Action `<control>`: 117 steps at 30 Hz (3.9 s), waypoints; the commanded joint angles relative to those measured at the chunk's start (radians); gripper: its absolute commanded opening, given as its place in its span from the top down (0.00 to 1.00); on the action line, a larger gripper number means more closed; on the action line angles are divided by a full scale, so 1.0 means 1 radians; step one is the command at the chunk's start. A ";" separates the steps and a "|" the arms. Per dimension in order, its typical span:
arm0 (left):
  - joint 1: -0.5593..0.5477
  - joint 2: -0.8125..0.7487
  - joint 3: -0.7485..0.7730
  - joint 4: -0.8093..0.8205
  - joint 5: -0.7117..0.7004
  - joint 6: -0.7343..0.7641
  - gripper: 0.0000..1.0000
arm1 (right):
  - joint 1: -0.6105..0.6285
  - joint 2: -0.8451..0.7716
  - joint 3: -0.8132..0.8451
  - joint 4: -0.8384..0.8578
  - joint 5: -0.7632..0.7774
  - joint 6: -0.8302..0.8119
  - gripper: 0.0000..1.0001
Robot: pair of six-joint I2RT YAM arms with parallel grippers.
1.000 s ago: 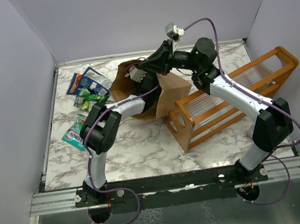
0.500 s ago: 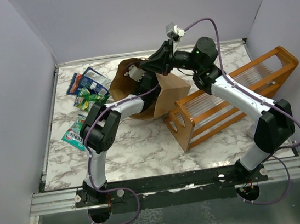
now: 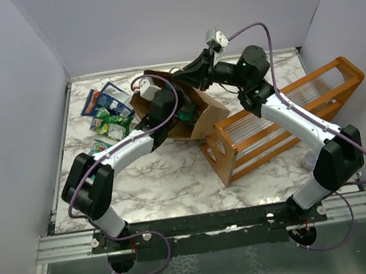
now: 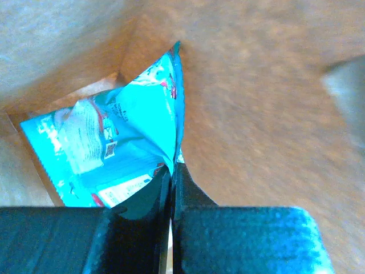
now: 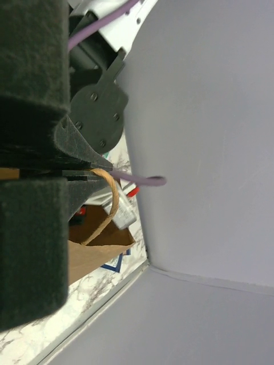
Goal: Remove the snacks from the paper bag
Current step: Take out the snack from the paper bag, then place the snack at the center of the board, then adjust the paper bag at the center of the board.
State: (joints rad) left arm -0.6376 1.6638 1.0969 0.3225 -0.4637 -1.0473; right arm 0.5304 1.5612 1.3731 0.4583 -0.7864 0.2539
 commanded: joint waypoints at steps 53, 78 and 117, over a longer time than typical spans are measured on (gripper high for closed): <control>0.479 -0.493 -0.046 -0.526 -0.189 0.801 1.00 | 0.006 -0.085 -0.065 -0.102 0.249 -0.149 0.98; 0.714 -0.203 0.052 -0.663 0.401 0.651 0.24 | -0.046 0.043 0.142 -0.207 0.374 -0.272 0.98; 0.712 -0.856 -0.325 -0.540 1.054 0.286 0.18 | -0.014 0.186 -0.025 0.220 -0.267 0.183 0.98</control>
State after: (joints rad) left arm 0.0719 0.8764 0.8776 -0.3855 0.4316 -0.5865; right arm 0.5087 1.7969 1.3811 0.4713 -0.9794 0.2661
